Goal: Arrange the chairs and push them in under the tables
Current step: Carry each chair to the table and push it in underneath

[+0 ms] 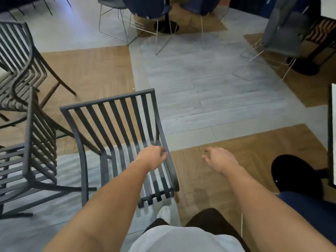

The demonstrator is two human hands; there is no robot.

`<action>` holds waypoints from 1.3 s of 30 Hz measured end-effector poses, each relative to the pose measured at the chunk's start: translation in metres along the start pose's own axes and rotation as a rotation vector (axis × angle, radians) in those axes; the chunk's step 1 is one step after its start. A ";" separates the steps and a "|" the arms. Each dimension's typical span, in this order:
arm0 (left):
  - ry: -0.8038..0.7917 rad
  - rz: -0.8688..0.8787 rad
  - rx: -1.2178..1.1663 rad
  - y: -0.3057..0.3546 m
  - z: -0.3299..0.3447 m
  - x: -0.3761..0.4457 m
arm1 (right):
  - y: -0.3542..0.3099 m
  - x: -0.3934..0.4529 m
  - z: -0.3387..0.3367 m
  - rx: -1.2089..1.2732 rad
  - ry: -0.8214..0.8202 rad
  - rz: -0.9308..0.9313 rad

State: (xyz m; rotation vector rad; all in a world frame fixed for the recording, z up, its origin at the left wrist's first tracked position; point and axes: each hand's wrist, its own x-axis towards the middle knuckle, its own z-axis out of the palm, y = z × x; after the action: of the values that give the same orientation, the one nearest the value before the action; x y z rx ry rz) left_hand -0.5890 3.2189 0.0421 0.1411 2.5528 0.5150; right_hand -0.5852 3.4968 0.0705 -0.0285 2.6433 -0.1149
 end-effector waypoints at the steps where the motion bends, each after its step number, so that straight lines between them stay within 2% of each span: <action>1: 0.000 0.004 -0.017 0.001 -0.006 0.011 | 0.000 0.014 -0.007 0.004 0.005 -0.012; 4: 0.018 -0.012 -0.065 0.004 -0.023 0.042 | -0.002 0.060 -0.024 -0.002 -0.006 -0.080; 9: 0.075 -0.140 -0.148 0.003 -0.037 0.092 | -0.006 0.149 -0.050 -0.063 -0.077 -0.194; 18: 0.232 -0.575 -0.433 0.021 -0.056 0.185 | -0.006 0.338 -0.109 -0.306 -0.231 -0.559; 24: 0.396 -0.743 -0.673 0.055 -0.087 0.247 | -0.017 0.433 -0.171 -0.404 -0.257 -0.703; 30: 0.488 -0.914 -0.850 0.036 -0.108 0.265 | -0.085 0.494 -0.203 -0.517 -0.248 -0.847; 34: 0.561 -1.080 -0.850 0.001 -0.122 0.266 | -0.150 0.514 -0.213 -0.556 -0.258 -0.989; 39: 0.640 -1.186 -0.859 -0.053 -0.161 0.275 | -0.236 0.536 -0.226 -0.602 -0.239 -1.105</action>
State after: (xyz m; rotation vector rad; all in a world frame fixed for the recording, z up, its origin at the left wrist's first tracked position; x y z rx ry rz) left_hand -0.9069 3.1712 0.0168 -1.9121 2.1173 1.1422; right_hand -1.1645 3.2574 0.0348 -1.5580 2.0259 0.3028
